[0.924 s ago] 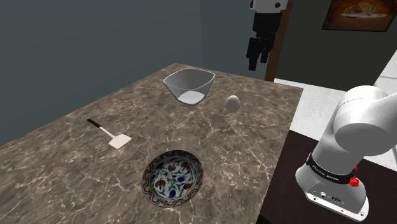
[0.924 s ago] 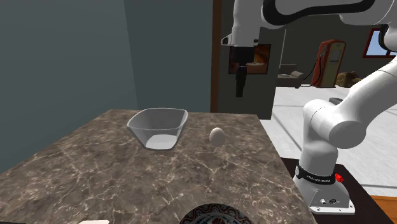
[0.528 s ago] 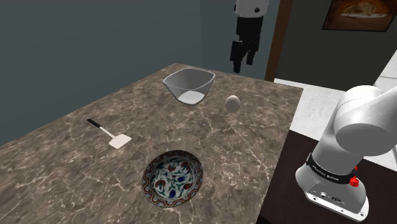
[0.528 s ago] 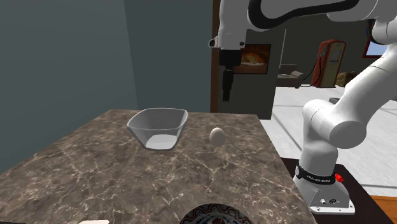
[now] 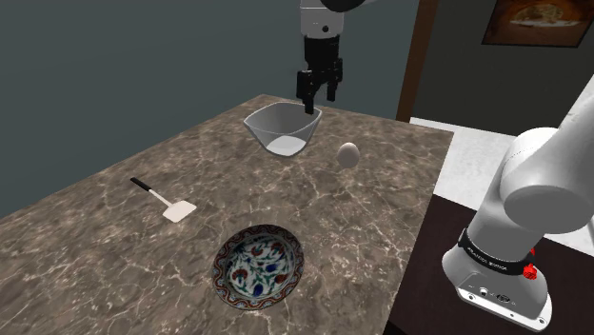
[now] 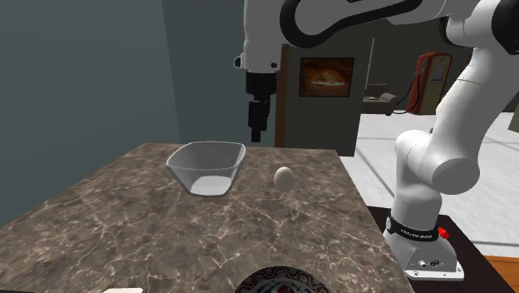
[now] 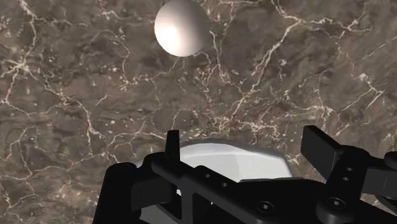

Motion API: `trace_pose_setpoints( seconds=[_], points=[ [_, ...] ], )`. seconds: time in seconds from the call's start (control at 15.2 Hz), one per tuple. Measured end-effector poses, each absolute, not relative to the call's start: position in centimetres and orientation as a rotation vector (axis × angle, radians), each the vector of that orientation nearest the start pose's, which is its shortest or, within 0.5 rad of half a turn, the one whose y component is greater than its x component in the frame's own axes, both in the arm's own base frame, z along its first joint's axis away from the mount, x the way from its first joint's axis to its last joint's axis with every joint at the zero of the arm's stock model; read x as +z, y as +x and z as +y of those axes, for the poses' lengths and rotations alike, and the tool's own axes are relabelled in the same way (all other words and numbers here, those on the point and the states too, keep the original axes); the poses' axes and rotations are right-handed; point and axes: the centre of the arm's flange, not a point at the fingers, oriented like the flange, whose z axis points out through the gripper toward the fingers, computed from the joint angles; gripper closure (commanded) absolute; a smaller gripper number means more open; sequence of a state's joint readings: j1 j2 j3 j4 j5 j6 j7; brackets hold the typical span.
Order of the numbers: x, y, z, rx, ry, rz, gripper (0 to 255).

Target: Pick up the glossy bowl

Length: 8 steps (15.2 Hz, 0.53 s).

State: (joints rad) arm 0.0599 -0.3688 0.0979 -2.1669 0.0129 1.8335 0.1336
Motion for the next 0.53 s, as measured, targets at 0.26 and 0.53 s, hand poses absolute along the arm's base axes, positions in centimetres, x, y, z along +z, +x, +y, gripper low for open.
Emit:
trace_pose_setpoints(
  seconds=[0.26, 0.53],
  points=[
    [54.1, 48.6, 10.5, -0.068, -3.174, -0.028, 0],
    [53.0, 53.1, 13.2, -0.077, -3.189, -0.034, 0]
  ],
)
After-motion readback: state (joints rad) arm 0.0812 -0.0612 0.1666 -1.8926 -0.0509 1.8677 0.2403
